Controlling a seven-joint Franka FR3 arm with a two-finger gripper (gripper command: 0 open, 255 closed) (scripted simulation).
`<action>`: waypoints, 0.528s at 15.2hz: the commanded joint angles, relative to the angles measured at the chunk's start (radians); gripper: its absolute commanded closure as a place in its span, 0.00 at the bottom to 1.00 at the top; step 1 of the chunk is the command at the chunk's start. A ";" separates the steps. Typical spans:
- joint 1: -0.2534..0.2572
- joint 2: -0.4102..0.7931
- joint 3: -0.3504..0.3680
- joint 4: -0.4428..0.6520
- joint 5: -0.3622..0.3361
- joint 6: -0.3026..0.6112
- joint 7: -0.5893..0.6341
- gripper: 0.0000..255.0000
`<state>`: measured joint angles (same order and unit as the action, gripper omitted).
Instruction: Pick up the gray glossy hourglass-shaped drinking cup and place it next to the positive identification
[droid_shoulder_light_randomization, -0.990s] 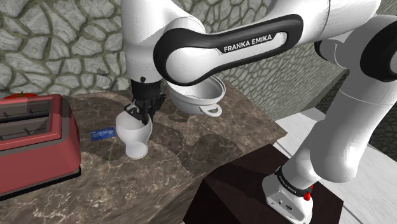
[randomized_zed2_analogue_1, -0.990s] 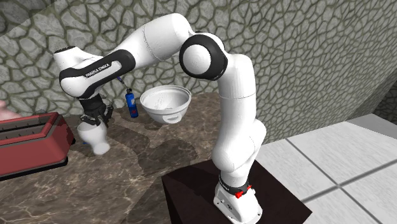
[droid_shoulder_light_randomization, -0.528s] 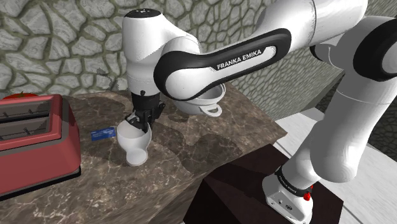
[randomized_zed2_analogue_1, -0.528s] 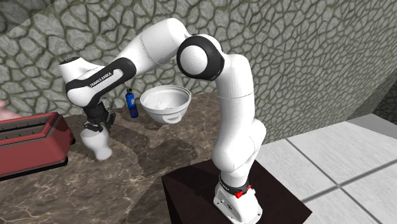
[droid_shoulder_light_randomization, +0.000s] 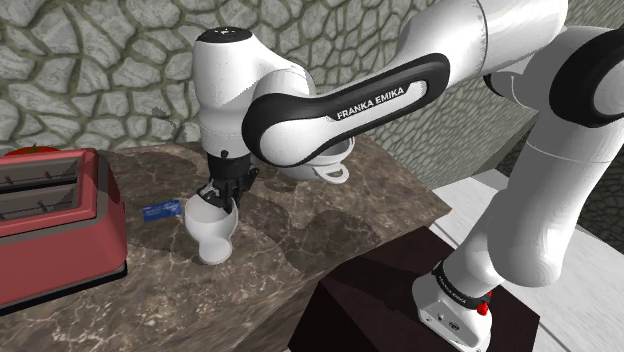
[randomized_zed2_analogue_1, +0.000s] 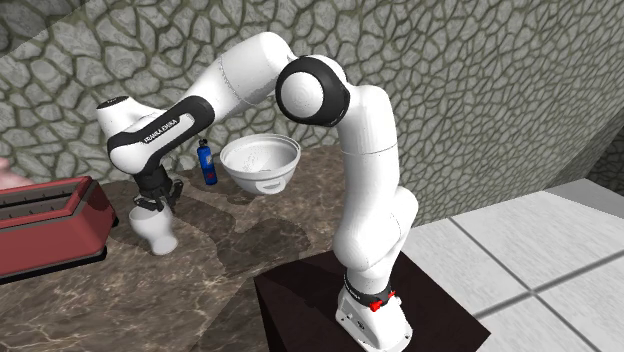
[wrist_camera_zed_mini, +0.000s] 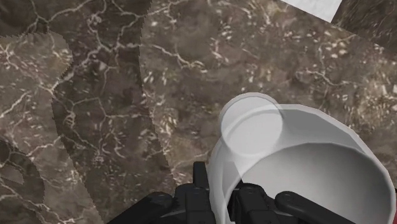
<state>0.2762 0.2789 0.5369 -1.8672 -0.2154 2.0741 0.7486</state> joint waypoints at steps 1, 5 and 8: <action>0.000 0.000 0.000 0.000 0.000 0.000 0.000 1.00; 0.000 0.000 0.000 0.000 0.000 0.000 0.000 0.00; -0.001 -0.013 0.004 0.018 0.010 -0.029 -0.006 0.00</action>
<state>0.2752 0.2725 0.5387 -1.8575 -0.2104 2.0599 0.7448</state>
